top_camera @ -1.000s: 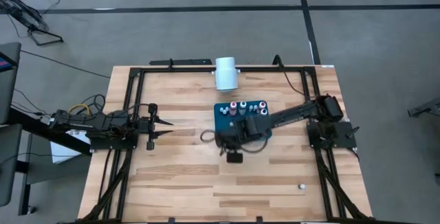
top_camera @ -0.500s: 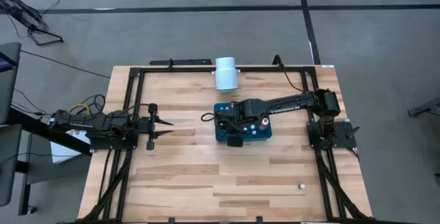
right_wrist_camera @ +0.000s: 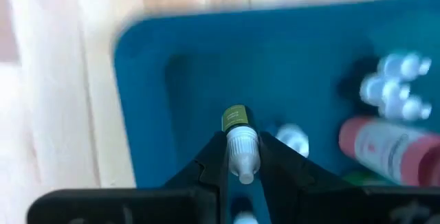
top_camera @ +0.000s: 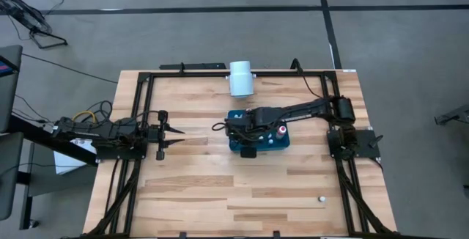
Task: Pick & Place food coloring
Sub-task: Put the small green food coloring bottle into the blue bin
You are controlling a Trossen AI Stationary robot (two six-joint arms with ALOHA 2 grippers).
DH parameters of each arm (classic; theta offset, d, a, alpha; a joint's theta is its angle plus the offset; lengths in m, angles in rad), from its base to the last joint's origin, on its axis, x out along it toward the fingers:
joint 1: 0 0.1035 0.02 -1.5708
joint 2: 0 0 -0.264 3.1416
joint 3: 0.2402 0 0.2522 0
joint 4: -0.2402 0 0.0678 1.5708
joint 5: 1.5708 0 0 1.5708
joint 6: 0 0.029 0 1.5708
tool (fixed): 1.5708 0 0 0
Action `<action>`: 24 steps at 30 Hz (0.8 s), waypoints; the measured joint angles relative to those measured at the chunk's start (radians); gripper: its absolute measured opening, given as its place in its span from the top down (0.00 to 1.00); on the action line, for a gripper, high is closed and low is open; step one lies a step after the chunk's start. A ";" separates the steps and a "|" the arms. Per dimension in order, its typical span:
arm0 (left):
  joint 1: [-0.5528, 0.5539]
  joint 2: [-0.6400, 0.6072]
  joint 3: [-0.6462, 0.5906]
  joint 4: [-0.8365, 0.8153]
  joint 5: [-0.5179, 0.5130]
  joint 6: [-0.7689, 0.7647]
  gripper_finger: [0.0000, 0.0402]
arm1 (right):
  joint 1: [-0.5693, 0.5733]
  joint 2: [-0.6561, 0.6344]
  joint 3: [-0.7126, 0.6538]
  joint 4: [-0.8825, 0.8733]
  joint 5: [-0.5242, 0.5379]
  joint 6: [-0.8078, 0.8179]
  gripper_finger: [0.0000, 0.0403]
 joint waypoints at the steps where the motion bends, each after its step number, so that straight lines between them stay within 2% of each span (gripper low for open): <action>1: 0.000 0.000 0.000 0.000 0.000 0.000 0.74 | -0.004 0.001 -0.002 -0.015 0.000 -0.001 0.86; 10: 0.000 0.000 0.000 0.000 -0.001 0.000 0.74 | -0.026 0.047 -0.003 -0.015 -0.001 -0.008 0.85; 24: 0.000 0.000 0.000 0.000 0.000 0.000 0.74 | -0.025 0.045 -0.002 -0.005 0.000 -0.008 0.81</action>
